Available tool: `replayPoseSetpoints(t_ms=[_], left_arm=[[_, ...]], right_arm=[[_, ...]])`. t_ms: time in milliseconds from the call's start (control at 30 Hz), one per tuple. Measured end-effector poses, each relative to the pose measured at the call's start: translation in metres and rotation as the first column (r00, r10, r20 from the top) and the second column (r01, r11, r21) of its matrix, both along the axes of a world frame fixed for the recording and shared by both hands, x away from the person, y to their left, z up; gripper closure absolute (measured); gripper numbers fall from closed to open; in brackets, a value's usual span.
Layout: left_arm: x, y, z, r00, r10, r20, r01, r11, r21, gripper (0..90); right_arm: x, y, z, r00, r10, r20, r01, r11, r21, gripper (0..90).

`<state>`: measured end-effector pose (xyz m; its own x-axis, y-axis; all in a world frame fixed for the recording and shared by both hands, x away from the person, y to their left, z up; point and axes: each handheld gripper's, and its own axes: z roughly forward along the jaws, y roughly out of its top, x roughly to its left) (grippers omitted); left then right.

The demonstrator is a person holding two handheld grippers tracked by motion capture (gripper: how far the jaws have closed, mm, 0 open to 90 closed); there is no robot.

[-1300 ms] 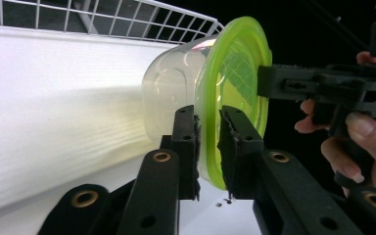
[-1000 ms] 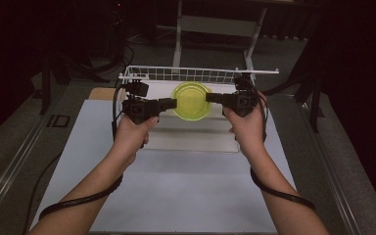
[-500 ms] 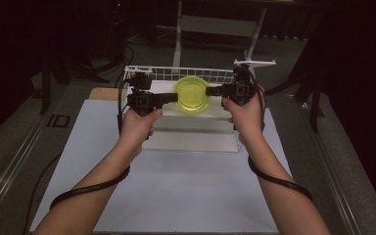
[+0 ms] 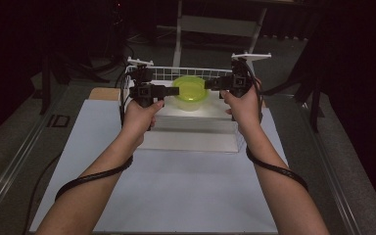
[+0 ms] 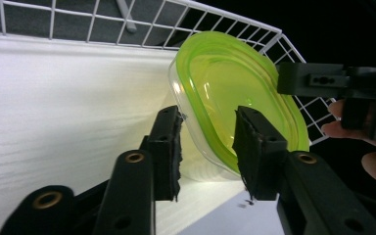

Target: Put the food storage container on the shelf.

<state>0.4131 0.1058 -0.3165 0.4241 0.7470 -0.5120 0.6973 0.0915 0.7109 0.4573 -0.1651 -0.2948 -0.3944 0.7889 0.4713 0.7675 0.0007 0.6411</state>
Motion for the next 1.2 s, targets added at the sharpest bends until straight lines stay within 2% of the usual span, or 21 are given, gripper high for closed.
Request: replayPoseSetpoints(t_ms=[67,167,233,300,367,433,500,567,667,700,733,767,800,833,867,933,1000,1033,1067,1167,1200], left_arm=[[-0.001,0.0,0.001,1.0,0.006,0.003,-0.006,1.0,-0.003,59.4],[0.0,0.0,0.002,0.9998,0.02,0.001,-0.02,0.9998,0.009,47.1],[0.001,0.003,0.001,0.9996,0.029,-0.003,-0.029,0.9989,-0.036,41.5],[0.001,0.005,0.002,0.9996,0.028,-0.007,-0.028,0.9987,-0.042,41.1],[-0.004,0.004,0.005,0.9985,0.039,0.039,-0.039,0.9992,-0.001,35.2],[-0.012,0.005,0.008,0.9944,0.021,0.104,-0.02,0.9998,-0.008,27.8],[-0.021,0.006,0.008,0.9891,-0.002,0.147,0.003,1.0,-0.007,26.9],[-0.03,0.007,0.007,0.9821,-0.037,0.185,0.035,0.9993,0.01,19.4],[-0.048,0.011,0.002,0.9706,-0.007,0.241,0.005,1.0,0.007,15.6],[-0.054,0.013,-0.001,0.9629,0.0,0.27,-0.001,1.0,0.006,14.9],[-0.062,0.014,-0.003,0.9561,0.0,0.293,-0.003,0.9999,0.012,14.8],[-0.068,0.015,-0.006,0.9483,0.005,0.317,-0.01,0.9998,0.015,13.7],[-0.077,0.015,-0.012,0.9361,-0.006,0.352,-0.007,0.9993,0.036,9.9],[-0.082,0.015,-0.015,0.9306,-0.014,0.366,-0.002,0.999,0.044,2.7],[-0.095,0.017,-0.024,0.9102,-0.006,0.414,-0.007,0.9995,0.029,0.6],[-0.114,0.017,-0.038,0.8979,-0.016,0.44,0.001,0.9994,0.034,0.5],[-0.125,0.017,-0.047,0.9009,-0.029,0.433,0.006,0.9985,0.054,0.6],[-0.13,0.016,-0.053,0.8986,-0.028,0.438,0.009,0.9989,0.046,0.6],[-0.135,0.016,-0.058,0.9015,-0.039,0.431,0.022,0.9987,0.045,0.6],[-0.15,0.014,-0.072,0.8966,-0.054,0.439,0.028,0.9974,0.067,0.6],[-0.156,0.013,-0.078,0.8884,-0.053,0.456,0.023,0.9973,0.069,0.6]], right_arm=[[0.004,0.002,-0.001,0.9999,0.009,0.009,-0.009,0.999,-0.035,61.4],[0.004,0.005,0.003,0.9992,0.016,0.036,-0.013,0.997,-0.073,58.7],[0.002,0.004,0.006,0.9976,0.016,0.068,-0.012,0.998,-0.059,56.6],[0.001,0.002,0.007,0.9965,0.014,0.082,-0.01,0.999,-0.054,54.7],[-0.002,0.0,0.01,0.9953,0.017,0.095,-0.014,0.999,-0.034,54.0],[-0.007,-0.003,0.012,0.9938,0.026,0.108,-0.024,0.999,-0.021,53.3],[-0.016,-0.004,0.014,0.9891,0.047,0.14,-0.045,0.999,-0.014,54.9],[-0.026,-0.004,0.014,0.9834,0.064,0.17,-0.063,0.998,-0.01,57.3],[-0.044,-0.004,0.012,0.9762,0.086,0.199,-0.085,0.996,-0.011,68.6],[-0.05,-0.003,0.011,0.9704,0.09,0.224,-0.089,0.996,-0.018,74.4],[-0.057,-0.002,0.01,0.9661,0.096,0.24,-0.087,0.995,-0.048,87.0],[-0.063,-0.001,0.008,0.9639,0.1,0.247,-0.085,0.994,-0.072,89.8],[-0.067,-0.001,0.006,0.9628,0.1,0.251,-0.088,0.994,-0.061,90.0],[-0.072,0.001,0.001,0.9626,0.114,0.246,-0.105,0.993,-0.051,90.0],[-0.075,0.002,-0.002,0.9621,0.117,0.246,-0.11,0.993,-0.041,90.0],[-0.085,0.009,-0.017,0.9613,0.141,0.237,-0.141,0.99,-0.016,90.0],[-0.087,0.016,-0.028,0.9629,0.148,0.226,-0.148,0.989,-0.018,90.0],[-0.086,0.018,-0.032,0.9644,0.147,0.22,-0.146,0.989,-0.018,90.0],[-0.085,0.02,-0.036,0.9668,0.145,0.211,-0.145,0.989,-0.016,90.0],[-0.08,0.024,-0.045,0.9724,0.127,0.195,-0.127,0.992,-0.012,90.0],[-0.079,0.026,-0.046,0.9726,0.129,0.193,-0.128,0.992,-0.017,90.0]])
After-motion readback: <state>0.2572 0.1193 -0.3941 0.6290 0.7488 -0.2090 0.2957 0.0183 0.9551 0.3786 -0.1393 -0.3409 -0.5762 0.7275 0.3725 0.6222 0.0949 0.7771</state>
